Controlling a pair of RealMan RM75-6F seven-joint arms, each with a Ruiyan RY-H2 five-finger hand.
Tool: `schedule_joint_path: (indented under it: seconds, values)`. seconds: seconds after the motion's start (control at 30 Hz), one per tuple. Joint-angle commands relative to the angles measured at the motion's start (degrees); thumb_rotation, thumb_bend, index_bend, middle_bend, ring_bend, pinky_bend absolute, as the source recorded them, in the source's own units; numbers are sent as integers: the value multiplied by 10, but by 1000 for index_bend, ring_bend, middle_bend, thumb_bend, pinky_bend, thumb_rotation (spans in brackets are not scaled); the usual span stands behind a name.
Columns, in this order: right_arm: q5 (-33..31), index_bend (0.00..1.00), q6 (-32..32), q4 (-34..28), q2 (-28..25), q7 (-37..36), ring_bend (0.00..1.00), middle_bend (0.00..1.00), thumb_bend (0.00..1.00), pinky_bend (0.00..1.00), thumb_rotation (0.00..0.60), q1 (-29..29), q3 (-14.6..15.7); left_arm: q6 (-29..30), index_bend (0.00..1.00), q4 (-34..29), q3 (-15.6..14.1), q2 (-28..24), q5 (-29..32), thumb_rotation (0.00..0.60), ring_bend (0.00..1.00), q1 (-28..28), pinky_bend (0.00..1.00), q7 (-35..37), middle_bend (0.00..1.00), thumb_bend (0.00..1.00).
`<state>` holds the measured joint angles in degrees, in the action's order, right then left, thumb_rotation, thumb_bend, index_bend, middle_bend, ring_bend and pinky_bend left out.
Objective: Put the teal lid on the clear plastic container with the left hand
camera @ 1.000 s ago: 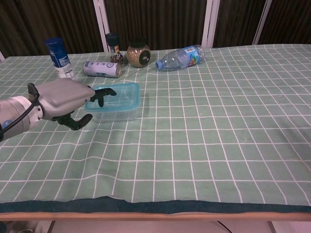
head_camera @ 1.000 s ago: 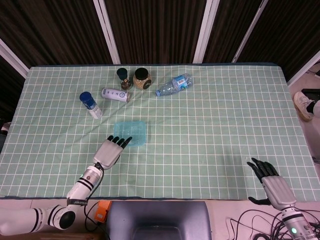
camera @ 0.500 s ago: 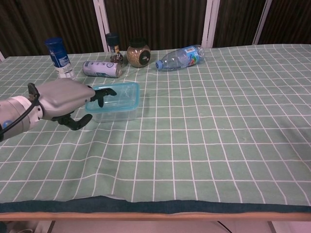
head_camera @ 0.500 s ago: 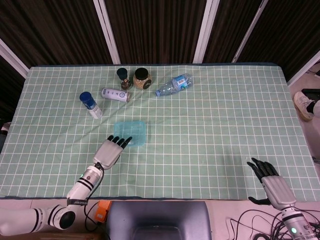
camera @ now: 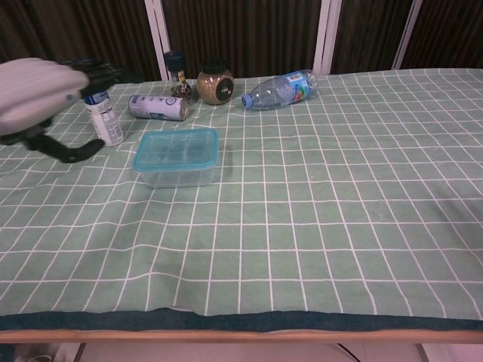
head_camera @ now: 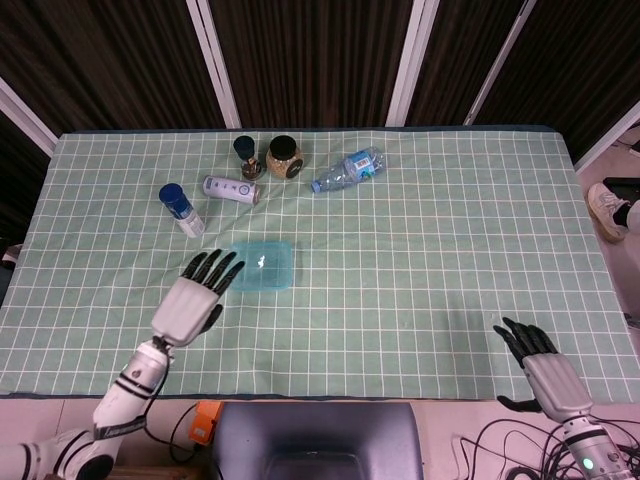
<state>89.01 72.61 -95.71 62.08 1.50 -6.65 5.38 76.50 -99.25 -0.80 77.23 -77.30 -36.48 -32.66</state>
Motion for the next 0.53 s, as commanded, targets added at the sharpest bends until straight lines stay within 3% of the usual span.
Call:
schedule_joint_path:
  seconds: [0.03,0.1,0.17,0.27,0.53]
  values:
    - [0,0,1,-2,4,14,0,0,292,0,600,2,1,157,0,60,-85,-28,-102,600,0,140,45,129,0,387]
    - [1,0,1,-5,8,28,0,0,293,0,600,3,3,211,0,132,-98,-7,-105,600,0,196,29,203,0,383]
    - [1,0,3,-7,14,45,0,0,293,0,600,5,3,224,0,183,-102,10,-85,600,0,237,21,254,0,381]
    - [0,0,6,-10,20,63,0,0,293,0,600,7,3,201,0,181,-107,-7,-74,600,0,247,16,241,0,372]
    - [-9,0,17,-10,20,64,0,0,293,0,600,12,-5,190,0,171,-76,-16,-85,600,0,257,13,242,0,364]
